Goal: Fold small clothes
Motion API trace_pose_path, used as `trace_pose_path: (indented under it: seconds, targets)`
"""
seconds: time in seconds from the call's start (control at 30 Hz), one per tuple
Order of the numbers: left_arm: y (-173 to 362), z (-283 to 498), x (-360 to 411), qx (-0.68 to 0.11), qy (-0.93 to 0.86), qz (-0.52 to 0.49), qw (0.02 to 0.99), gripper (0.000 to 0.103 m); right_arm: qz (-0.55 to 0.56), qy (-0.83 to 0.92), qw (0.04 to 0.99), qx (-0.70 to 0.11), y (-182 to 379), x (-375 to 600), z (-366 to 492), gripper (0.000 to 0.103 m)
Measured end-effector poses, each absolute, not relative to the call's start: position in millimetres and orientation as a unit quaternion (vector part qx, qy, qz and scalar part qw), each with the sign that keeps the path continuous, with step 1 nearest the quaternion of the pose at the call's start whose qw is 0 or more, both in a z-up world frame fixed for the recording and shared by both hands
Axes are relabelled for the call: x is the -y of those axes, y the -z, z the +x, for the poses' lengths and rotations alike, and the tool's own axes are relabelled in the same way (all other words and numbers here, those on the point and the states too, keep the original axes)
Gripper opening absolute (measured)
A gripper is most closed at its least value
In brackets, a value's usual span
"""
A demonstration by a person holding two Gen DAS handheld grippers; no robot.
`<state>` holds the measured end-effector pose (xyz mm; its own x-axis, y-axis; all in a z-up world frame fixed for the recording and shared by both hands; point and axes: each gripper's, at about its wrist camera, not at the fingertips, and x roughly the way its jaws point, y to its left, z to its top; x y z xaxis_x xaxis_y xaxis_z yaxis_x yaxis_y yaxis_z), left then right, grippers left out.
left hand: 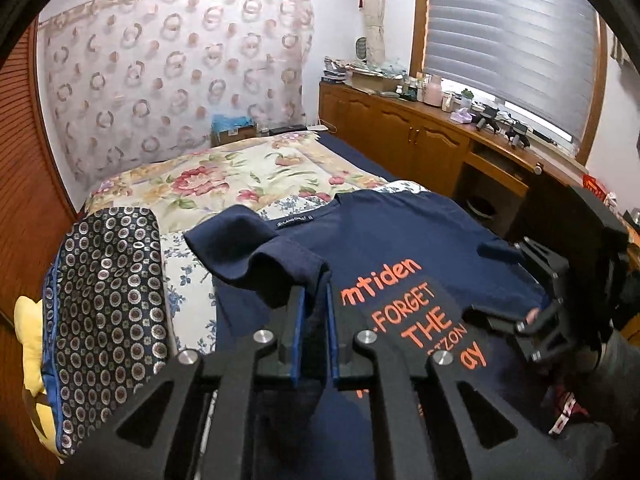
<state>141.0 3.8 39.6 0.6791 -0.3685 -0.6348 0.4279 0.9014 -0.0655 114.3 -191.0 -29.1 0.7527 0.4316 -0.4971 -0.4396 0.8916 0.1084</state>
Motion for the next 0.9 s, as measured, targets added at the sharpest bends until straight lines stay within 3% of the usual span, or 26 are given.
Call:
trace_pose_path:
  seconds: [0.17,0.43,0.7,0.9]
  targets:
    - [-44,122,1,-0.33,0.245,0.038,0.911,0.025,-0.005,-0.23,0.936,-0.266,27,194,120,0.103]
    - [-33,99,-16,-0.317,0.199,0.037,0.927,0.03,-0.008,-0.261,0.927,-0.269,23,181,127,0.101]
    - [8,86,-76,-0.333,0.138,-0.006,0.933,0.032,-0.048,-0.349,0.891,-0.287,24,118,144,0.074]
    - [26,71,-113,-0.337,0.105,-0.035,0.935,0.033,-0.077,-0.414,0.848,-0.322,42,57,154,0.063]
